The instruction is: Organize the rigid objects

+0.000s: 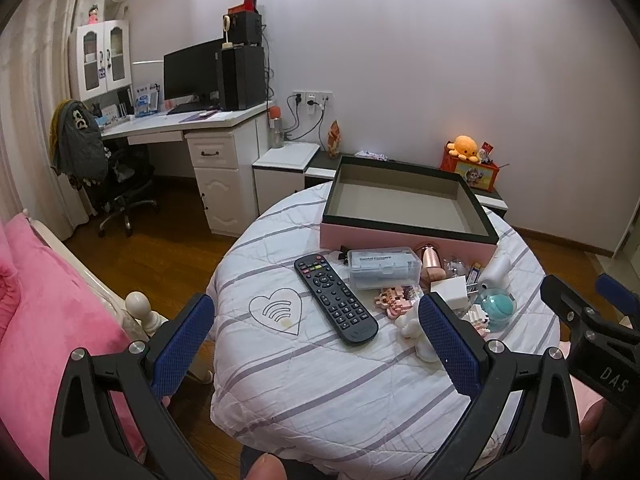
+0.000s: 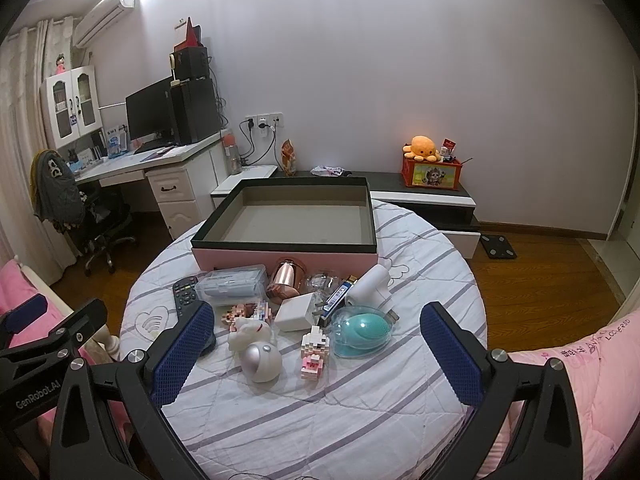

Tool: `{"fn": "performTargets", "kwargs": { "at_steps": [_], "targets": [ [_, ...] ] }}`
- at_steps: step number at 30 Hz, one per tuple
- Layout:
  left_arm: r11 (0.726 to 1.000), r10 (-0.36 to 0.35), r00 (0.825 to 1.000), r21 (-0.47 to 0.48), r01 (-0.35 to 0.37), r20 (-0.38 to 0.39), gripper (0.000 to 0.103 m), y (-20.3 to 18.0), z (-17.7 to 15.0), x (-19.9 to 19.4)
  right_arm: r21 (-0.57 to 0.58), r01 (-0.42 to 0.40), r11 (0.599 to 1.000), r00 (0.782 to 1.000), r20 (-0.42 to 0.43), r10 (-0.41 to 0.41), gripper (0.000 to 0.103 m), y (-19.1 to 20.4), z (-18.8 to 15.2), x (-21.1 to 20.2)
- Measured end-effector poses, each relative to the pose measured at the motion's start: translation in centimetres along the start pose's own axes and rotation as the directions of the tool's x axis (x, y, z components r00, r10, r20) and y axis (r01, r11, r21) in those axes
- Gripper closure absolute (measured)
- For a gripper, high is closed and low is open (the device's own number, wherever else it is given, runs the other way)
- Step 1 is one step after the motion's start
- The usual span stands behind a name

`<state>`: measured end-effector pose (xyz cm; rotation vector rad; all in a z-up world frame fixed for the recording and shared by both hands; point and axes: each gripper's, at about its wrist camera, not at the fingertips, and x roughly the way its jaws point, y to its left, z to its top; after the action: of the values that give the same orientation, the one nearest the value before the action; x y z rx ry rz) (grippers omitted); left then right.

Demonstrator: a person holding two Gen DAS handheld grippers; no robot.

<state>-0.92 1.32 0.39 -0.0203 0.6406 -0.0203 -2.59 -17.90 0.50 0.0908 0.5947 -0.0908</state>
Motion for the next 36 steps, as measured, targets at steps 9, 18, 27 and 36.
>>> {"fn": "performTargets", "kwargs": {
  "at_steps": [9, 18, 27, 36],
  "targets": [
    [1.000, 0.009, 1.000, 0.006, -0.009, -0.012, 0.000, 0.1, 0.0, 1.5, 0.002, 0.009, 1.000, 1.000, -0.026, -0.009, 0.000, -0.4, -0.2, 1.5],
    [1.000, -0.012, 0.995, 0.026, 0.015, -0.098, 0.000, -0.4, -1.4, 6.2, 0.027, 0.053, 0.998, 0.994, -0.097, -0.051, 0.000, -2.5, -1.1, 4.7],
    [1.000, 0.010, 0.982, 0.012, -0.008, -0.189, 0.000, -0.5, -2.6, 11.8, 0.037, 0.064, 0.997, 0.978, -0.204, -0.055, 0.000, -3.9, -2.9, 9.7],
    [1.000, 0.031, 0.963, 0.006, -0.031, -0.267, 0.000, -0.7, -3.1, 17.0, 0.077, 0.071, 0.995, 0.965, -0.257, -0.049, 0.000, -5.4, -3.0, 13.2]
  ]
}}
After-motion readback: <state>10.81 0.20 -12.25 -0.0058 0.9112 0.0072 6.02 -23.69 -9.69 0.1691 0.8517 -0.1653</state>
